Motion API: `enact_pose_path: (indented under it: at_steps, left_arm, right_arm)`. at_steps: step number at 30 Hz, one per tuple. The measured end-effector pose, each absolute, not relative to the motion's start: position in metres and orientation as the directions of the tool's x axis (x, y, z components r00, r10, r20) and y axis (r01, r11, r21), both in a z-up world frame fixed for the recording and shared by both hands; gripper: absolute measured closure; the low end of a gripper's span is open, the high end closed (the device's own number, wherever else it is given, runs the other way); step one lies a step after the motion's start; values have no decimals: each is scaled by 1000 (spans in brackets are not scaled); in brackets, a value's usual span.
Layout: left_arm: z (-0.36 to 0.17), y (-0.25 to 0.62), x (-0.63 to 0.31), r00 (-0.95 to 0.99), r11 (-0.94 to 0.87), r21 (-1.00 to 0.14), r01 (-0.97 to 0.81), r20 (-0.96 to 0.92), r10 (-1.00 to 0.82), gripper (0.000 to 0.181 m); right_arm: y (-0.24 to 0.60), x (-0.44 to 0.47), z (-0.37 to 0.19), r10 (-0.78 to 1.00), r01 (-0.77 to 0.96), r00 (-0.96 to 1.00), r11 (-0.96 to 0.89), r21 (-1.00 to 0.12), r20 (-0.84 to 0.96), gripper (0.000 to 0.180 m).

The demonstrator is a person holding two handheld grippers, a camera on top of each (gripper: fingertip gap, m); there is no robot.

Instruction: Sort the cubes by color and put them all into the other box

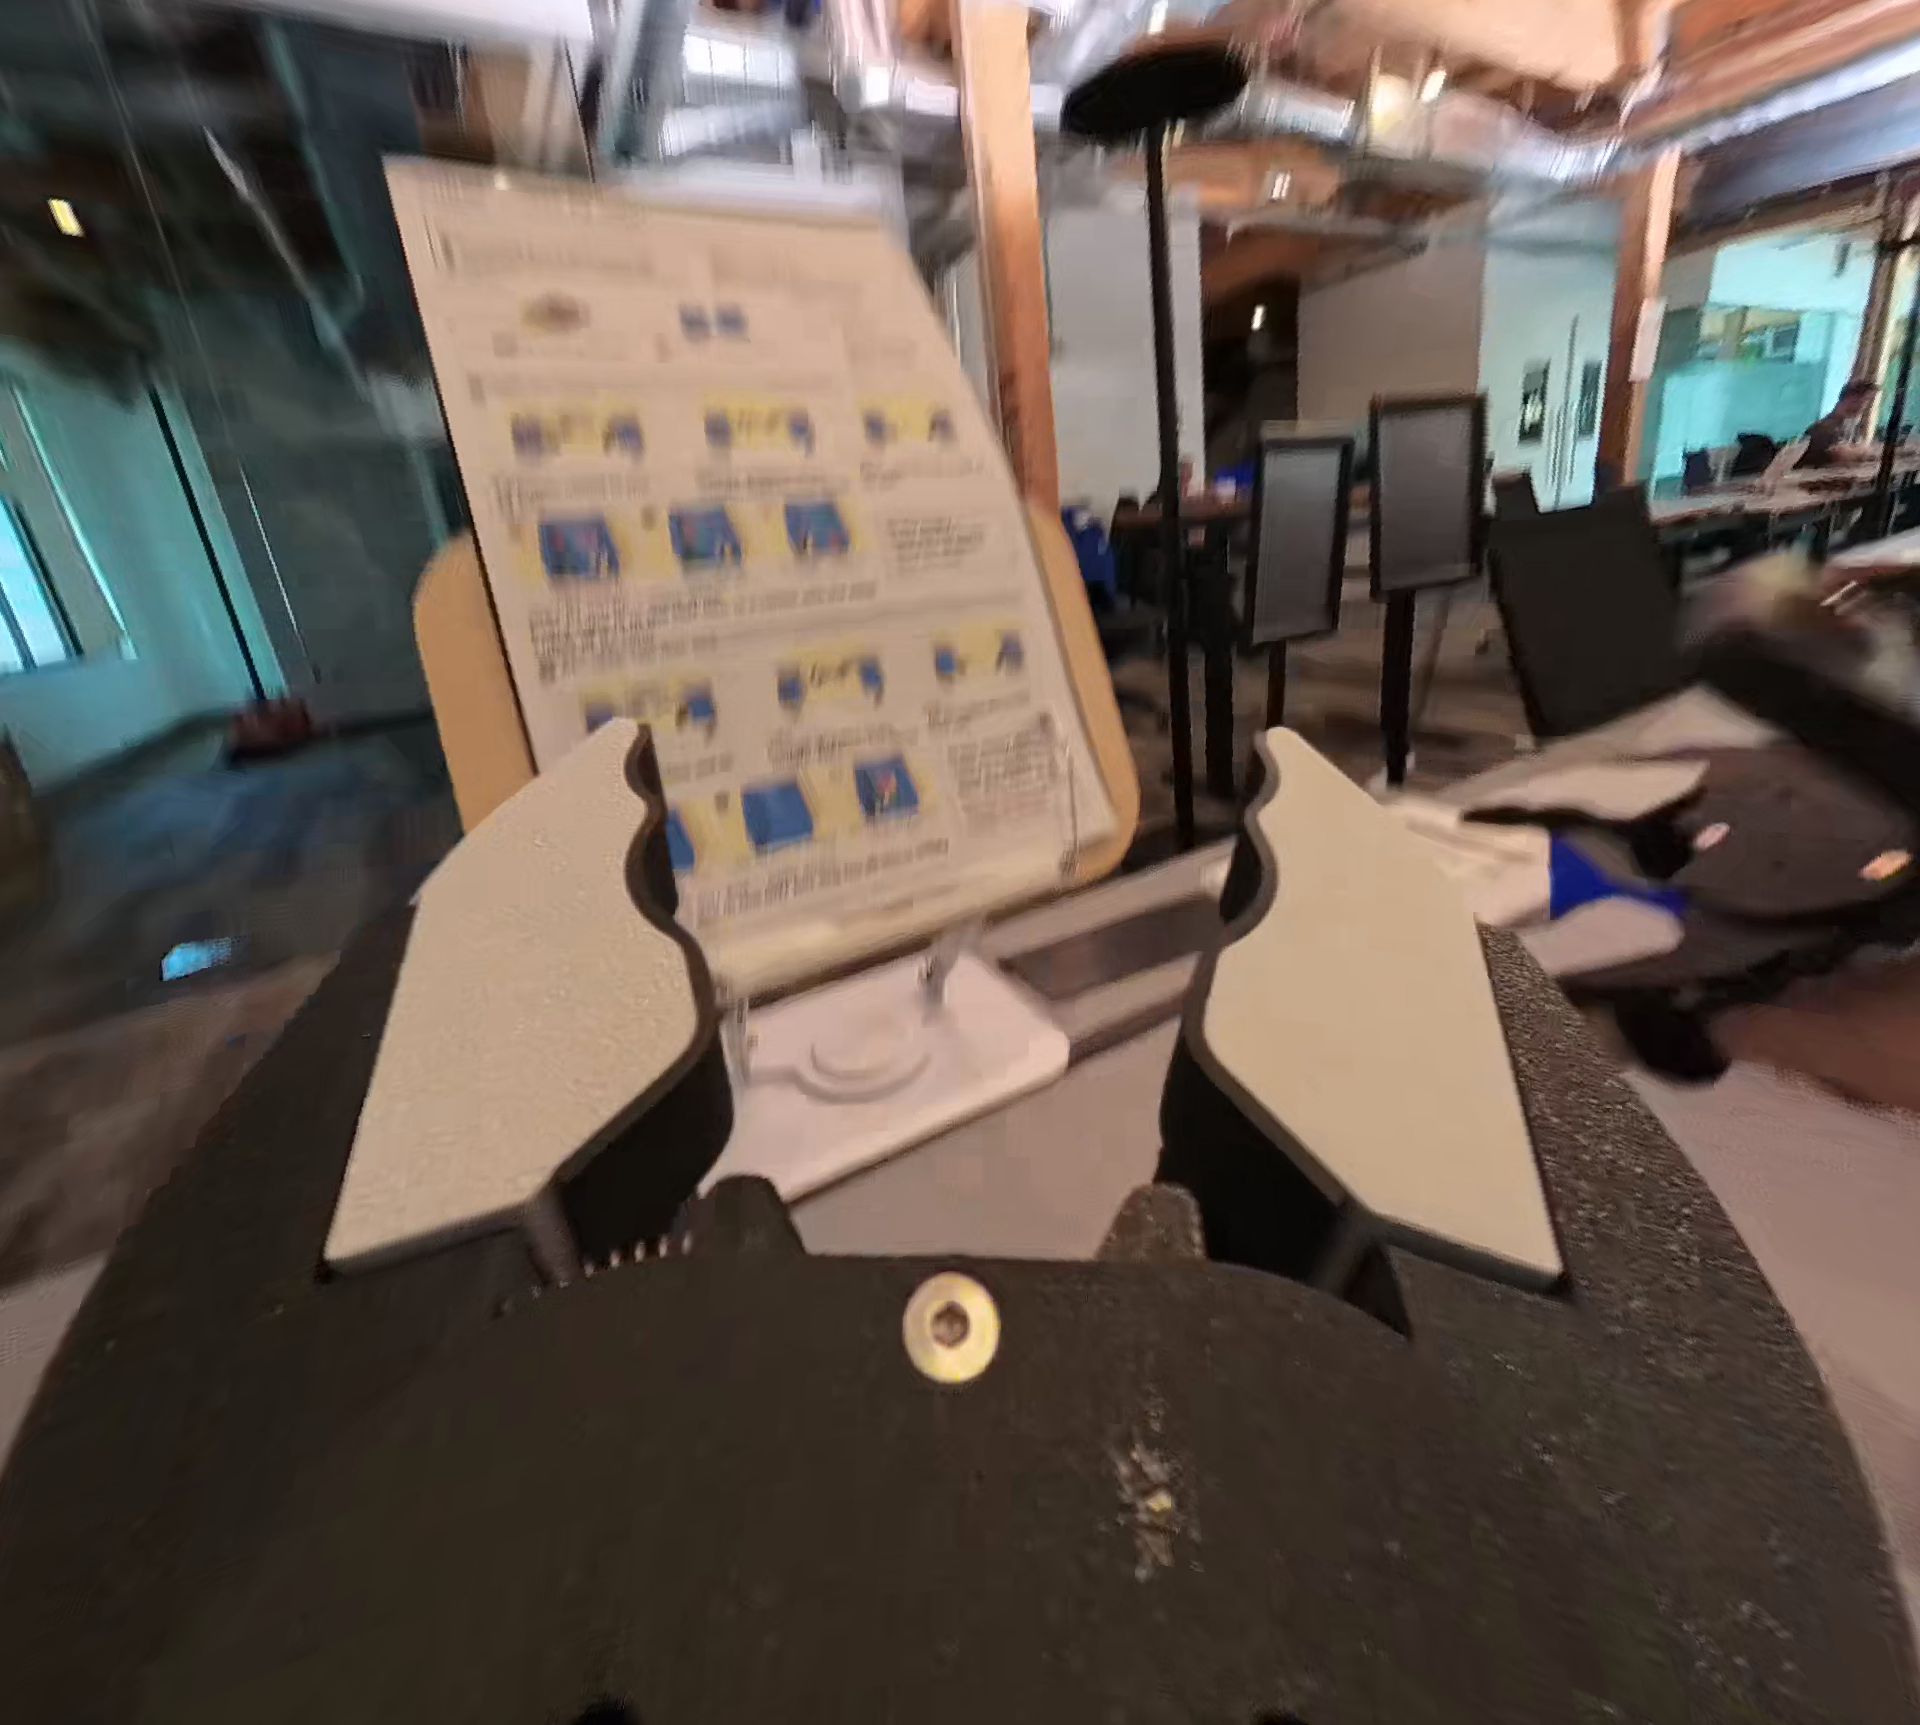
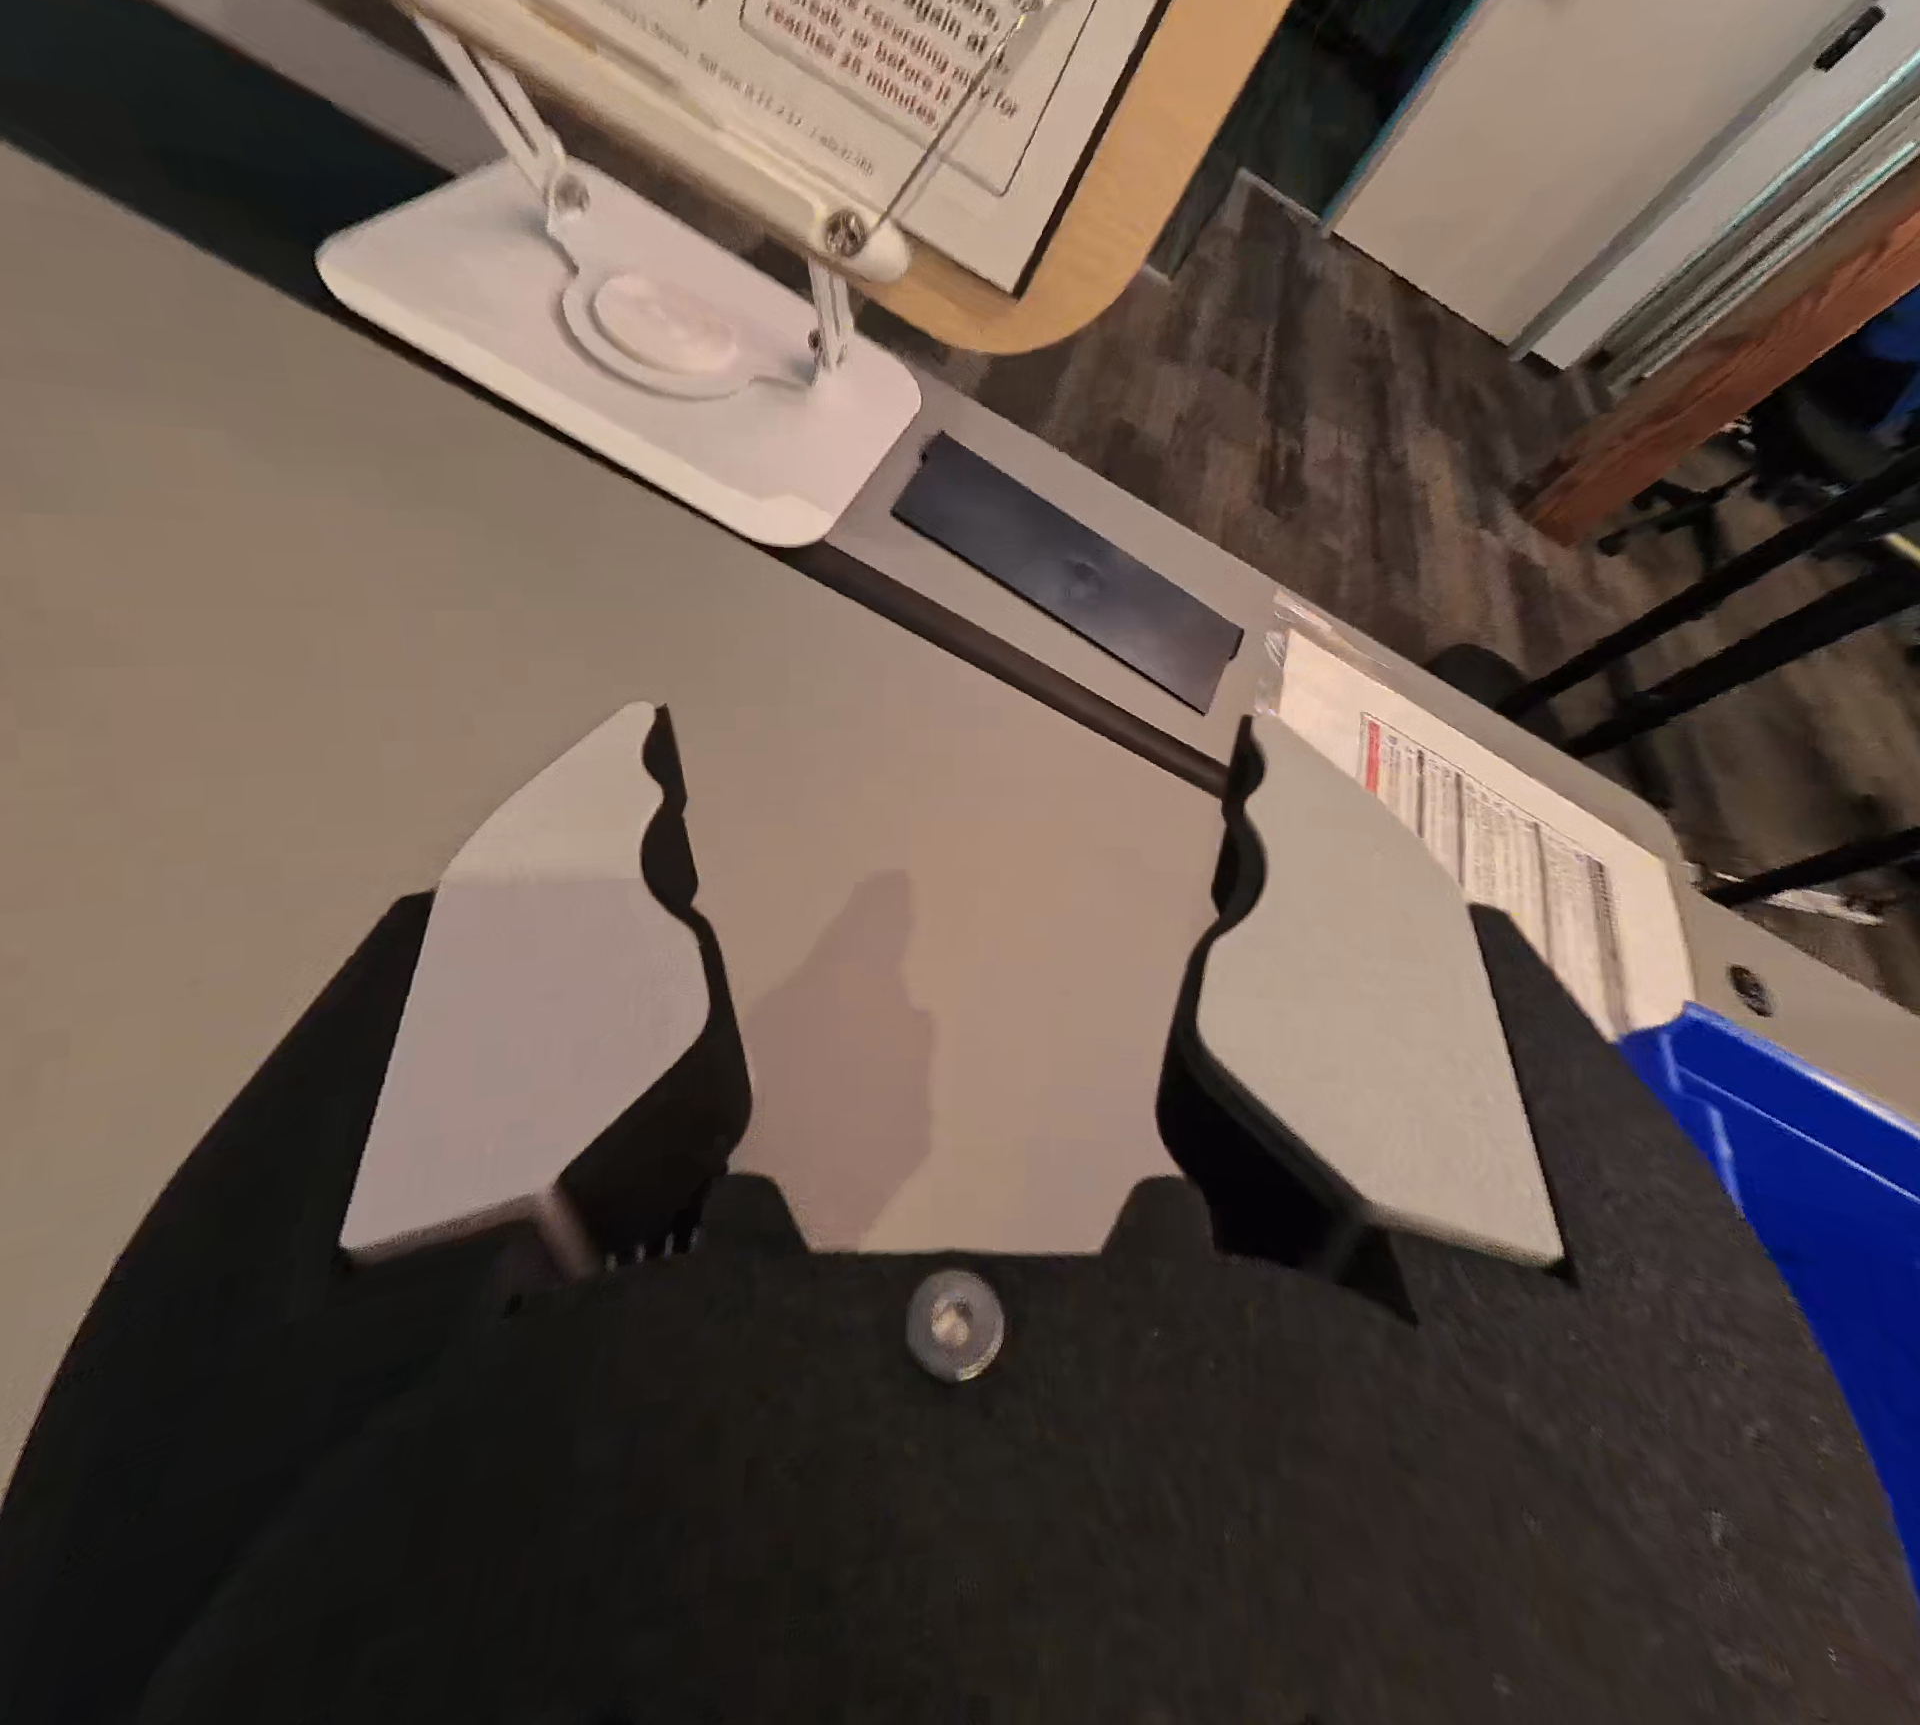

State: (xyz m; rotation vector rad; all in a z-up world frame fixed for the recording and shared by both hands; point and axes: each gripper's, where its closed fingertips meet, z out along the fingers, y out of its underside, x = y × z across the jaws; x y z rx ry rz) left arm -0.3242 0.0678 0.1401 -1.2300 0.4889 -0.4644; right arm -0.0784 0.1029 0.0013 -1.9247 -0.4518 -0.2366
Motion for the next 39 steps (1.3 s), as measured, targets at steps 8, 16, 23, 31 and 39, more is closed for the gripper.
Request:
enact_pose_path:
  at_steps: [8, 16, 23, 31, 39]
  left_arm:
    - [42, 115, -320, 798, -123, -985, -118, -21, -602, 101]
    - [53, 102, -323, 778, -118, -976, -182, -70, -624, 144]
    - [73, 89, -412, 821, -157, -939, -307, -178, -543, 145]
    - [48, 103, -628, 879, -417, -798, -435, -274, -391, 144]
    - [-29, 117, -696, 813, -606, -578, -547, -194, -549, 143]
  right_arm:
    - [92, -96, 34, 334, 200, 933, -170, -965, 135, 114]
    - [82, -121, 39, 471, 157, 879, -127, -979, 80, 147]
    - [77, -123, 43, 524, 159, 849, -125, -979, 71, 152]
    - [76, -122, 43, 574, 184, 816, -154, -971, 63, 152]
    - [77, -120, 36, 591, 178, 806, -184, -967, 36, 150]
